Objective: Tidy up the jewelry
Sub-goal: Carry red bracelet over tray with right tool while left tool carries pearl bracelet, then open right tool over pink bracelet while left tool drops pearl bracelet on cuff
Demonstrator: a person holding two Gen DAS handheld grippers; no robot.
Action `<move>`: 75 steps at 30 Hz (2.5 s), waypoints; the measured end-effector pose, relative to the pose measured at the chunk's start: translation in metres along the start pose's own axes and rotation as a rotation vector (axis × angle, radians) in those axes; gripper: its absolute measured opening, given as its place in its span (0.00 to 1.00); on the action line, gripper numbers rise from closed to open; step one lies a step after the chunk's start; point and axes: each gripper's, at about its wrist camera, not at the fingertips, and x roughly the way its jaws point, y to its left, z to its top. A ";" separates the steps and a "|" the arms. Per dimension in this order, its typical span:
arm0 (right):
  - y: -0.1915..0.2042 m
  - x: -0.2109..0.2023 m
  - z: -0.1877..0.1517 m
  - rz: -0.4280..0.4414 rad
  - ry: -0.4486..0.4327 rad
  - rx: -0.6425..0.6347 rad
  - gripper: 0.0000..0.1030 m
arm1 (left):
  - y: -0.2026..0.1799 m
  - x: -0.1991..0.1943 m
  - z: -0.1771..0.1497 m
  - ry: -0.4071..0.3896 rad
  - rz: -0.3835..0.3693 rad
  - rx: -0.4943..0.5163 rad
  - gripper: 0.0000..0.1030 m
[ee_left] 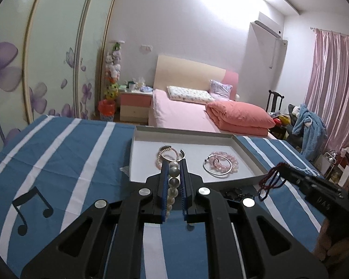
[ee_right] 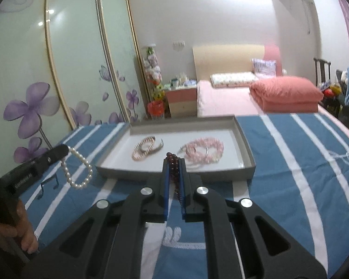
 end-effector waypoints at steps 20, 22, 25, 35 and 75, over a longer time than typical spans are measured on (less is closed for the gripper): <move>0.026 -0.022 0.013 -0.109 -0.215 -0.101 0.08 | -0.016 -0.021 0.005 -0.119 0.128 0.064 0.10; 0.028 -0.022 0.015 -0.114 -0.221 -0.106 0.08 | -0.017 -0.020 0.005 -0.116 0.131 0.070 0.10; 0.029 -0.018 0.020 -0.124 -0.235 -0.110 0.08 | -0.018 -0.015 0.008 -0.112 0.140 0.078 0.10; 0.024 0.003 0.038 -0.146 -0.261 -0.098 0.08 | -0.025 0.005 0.017 -0.109 0.154 0.107 0.10; -0.035 0.130 0.051 -0.113 -0.013 0.077 0.31 | 0.010 0.124 0.040 0.100 0.034 -0.024 0.11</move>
